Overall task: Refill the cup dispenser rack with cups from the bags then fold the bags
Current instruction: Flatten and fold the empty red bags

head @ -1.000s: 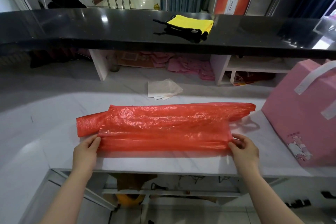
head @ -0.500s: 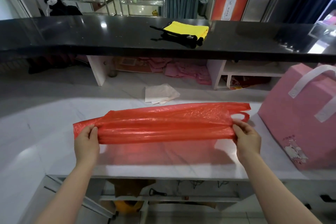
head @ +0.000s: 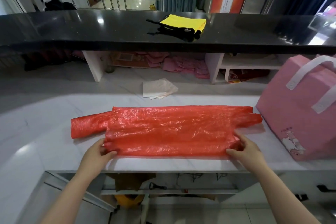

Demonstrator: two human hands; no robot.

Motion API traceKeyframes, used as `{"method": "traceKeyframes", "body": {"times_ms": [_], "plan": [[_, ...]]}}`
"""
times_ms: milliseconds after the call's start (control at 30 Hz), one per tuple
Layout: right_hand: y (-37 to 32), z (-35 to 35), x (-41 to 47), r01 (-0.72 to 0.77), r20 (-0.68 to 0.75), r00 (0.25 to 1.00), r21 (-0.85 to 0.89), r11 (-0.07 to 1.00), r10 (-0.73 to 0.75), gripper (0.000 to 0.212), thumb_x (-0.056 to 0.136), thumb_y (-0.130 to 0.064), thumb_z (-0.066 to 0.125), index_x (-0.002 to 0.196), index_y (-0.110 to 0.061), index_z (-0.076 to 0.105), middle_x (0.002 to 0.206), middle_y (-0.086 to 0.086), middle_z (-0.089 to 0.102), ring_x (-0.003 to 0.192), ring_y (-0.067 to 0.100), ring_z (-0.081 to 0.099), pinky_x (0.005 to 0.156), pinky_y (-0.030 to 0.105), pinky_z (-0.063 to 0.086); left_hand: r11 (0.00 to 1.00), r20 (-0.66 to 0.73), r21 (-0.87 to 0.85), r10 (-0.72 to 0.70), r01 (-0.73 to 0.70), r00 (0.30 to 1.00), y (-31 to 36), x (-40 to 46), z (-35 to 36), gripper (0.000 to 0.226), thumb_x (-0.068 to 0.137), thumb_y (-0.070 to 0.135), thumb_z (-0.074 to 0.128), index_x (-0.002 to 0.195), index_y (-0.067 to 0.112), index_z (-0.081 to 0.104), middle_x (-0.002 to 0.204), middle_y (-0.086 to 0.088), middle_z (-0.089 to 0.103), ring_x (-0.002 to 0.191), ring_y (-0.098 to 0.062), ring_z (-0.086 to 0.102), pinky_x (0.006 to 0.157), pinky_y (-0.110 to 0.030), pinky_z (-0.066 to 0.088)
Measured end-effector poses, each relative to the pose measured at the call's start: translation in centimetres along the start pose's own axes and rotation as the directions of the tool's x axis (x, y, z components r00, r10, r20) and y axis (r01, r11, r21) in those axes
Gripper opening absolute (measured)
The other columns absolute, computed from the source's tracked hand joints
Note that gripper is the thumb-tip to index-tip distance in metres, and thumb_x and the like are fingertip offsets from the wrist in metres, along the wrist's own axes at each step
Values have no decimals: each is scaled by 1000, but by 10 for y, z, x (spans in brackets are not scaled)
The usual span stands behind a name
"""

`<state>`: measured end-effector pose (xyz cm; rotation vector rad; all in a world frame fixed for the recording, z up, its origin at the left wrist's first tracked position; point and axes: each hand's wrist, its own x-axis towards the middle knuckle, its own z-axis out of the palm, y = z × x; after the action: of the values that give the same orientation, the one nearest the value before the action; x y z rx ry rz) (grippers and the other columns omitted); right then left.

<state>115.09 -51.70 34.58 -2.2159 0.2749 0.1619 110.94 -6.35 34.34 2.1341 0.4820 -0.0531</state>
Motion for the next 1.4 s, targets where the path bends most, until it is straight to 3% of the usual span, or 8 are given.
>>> {"method": "traceKeyframes", "body": {"times_ms": [233, 467, 700, 867, 1000, 1133, 1300, 1400], "plan": [[1, 5, 3, -21, -117, 993, -138, 990, 5, 52, 80, -17, 76, 128, -25, 56, 84, -13, 59, 77, -1, 52, 59, 14, 35, 995, -1, 96, -6, 6, 1000, 3, 8, -6, 38, 87, 9, 64, 124, 16, 56, 115, -9, 66, 106, -28, 60, 84, -36, 42], [2, 4, 10, -13, -239, 970, -176, 984, -30, 18, 81, -30, 74, 89, -24, 59, 77, -18, 55, 72, 5, 51, 61, 24, 36, 991, 30, 122, 57, -61, 998, -1, 5, -13, 15, 85, 22, 69, 95, 31, 62, 93, 11, 65, 82, -3, 56, 74, -26, 42], [18, -5, 6, 12, -186, 981, -258, 966, -62, 28, 77, -21, 77, 67, -19, 51, 63, -3, 56, 62, 13, 51, 51, 27, 32, 988, 95, 133, 63, -75, 993, -3, 4, -20, 16, 86, 21, 68, 74, 32, 70, 67, 21, 69, 70, -2, 62, 60, -19, 40], [17, -10, 0, 41, -125, 989, -255, 966, -75, 25, 76, -33, 76, 70, -21, 55, 67, -5, 60, 66, 11, 54, 54, 25, 36, 982, 95, 165, 75, -90, 993, -4, 9, -16, 19, 90, 14, 61, 80, 30, 65, 88, 13, 65, 80, -4, 55, 70, -22, 39], [16, -9, -3, 57, -62, 996, -184, 981, -70, 22, 85, -46, 65, 78, -27, 59, 74, -7, 64, 72, 12, 59, 58, 26, 40, 973, 17, 213, 83, -84, 996, -4, 11, -6, 14, 90, 15, 60, 99, 26, 60, 96, 7, 58, 89, -12, 52, 80, -31, 40], [13, -5, 1, 12, -159, 987, -105, 994, -29, 26, 95, -46, 51, 83, -24, 58, 78, -4, 60, 77, 20, 56, 65, 31, 38, 975, -77, 221, 2, 15, 997, 3, 18, 4, 9, 89, 12, 59, 97, 18, 57, 93, 1, 61, 85, -18, 56, 73, -32, 43], [15, -1, 5, -42, -257, 966, -64, 997, 24, 34, 87, -37, 67, 60, -19, 54, 59, -3, 57, 60, 14, 52, 51, 26, 33, 973, -148, 223, -33, 66, 988, 8, 16, 10, 12, 84, 9, 63, 89, 18, 57, 85, -1, 61, 77, -18, 55, 65, -32, 41], [17, -1, 5, -55, -254, 966, -34, 998, 45, 32, 83, -31, 72, 60, -15, 56, 56, 0, 59, 58, 17, 53, 52, 27, 35, 966, -164, 245, -43, 83, 985, 10, 13, 13, 13, 84, 11, 65, 91, 17, 56, 82, 0, 60, 75, -20, 56, 65, -34, 43]]}}
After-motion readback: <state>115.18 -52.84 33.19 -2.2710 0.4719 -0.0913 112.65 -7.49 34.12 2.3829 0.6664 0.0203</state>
